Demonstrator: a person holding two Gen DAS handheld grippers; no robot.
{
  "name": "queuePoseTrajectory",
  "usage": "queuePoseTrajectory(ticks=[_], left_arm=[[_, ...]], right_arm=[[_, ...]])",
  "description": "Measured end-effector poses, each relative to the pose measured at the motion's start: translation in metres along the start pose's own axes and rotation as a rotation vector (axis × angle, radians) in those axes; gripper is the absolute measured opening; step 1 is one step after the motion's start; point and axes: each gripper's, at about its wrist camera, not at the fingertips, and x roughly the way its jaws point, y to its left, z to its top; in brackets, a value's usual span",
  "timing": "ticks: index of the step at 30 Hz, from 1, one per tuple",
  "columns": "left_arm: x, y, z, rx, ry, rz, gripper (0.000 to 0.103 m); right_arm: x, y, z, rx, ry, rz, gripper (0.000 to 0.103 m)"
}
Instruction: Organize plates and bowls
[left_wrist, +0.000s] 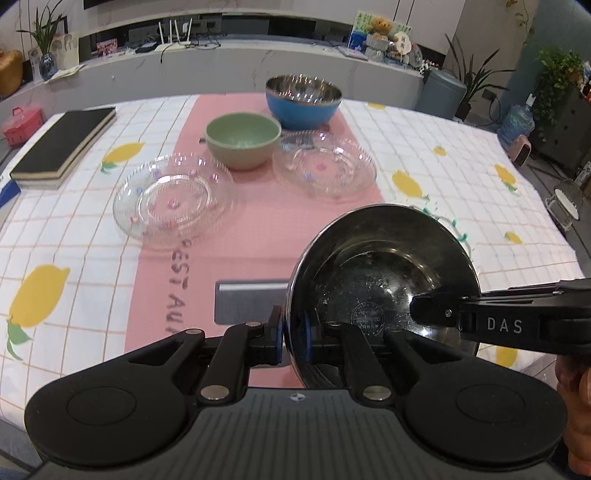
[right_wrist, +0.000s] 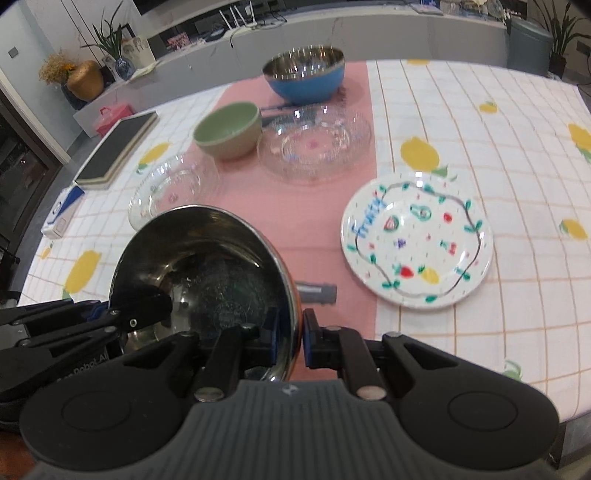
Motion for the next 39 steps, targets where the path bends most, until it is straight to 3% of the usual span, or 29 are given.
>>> queuePoseTrajectory(ticks=[14,23,26,27,28,30,32,34,39], left_arm=[[0.028,-0.001,-0.003,0.014,0.024,0.029,0.011],[0.035,0.006,-0.003,-0.014,0.027,-0.001,0.011],[0.034,0.006,-0.004,-0.016,0.02,-0.011,0.011],[0.034,0.006,-0.004,-0.011,0.017,-0.009,0.011],[0.034,0.006,-0.004,-0.005,0.015,-0.003,0.014],[0.033,0.005,-0.005,0.008,0.009,0.02,0.021],[0.033,0.007,-0.005,0.007,0.007,0.036,0.035],[0.032,0.012,-0.004,-0.013,0.006,0.055,0.048],[0.021,0.023,0.001,-0.06,-0.011,0.029,0.05]], right_arm=[[0.036,-0.007,0.005,0.044,0.031,-0.026,0.011],[0.039,-0.008,0.005,0.044,0.024,-0.034,0.013],[0.041,-0.008,0.004,0.053,0.042,-0.013,0.03],[0.042,-0.008,0.003,0.058,0.05,-0.012,0.05],[0.042,-0.008,0.002,0.062,0.046,-0.016,0.056],[0.041,-0.008,0.002,0.054,0.039,-0.031,0.057],[0.038,-0.01,0.003,0.057,0.025,-0.038,0.058],[0.035,-0.013,0.004,0.069,0.012,-0.037,0.065],[0.027,-0.014,0.009,0.075,-0.009,-0.047,0.071]])
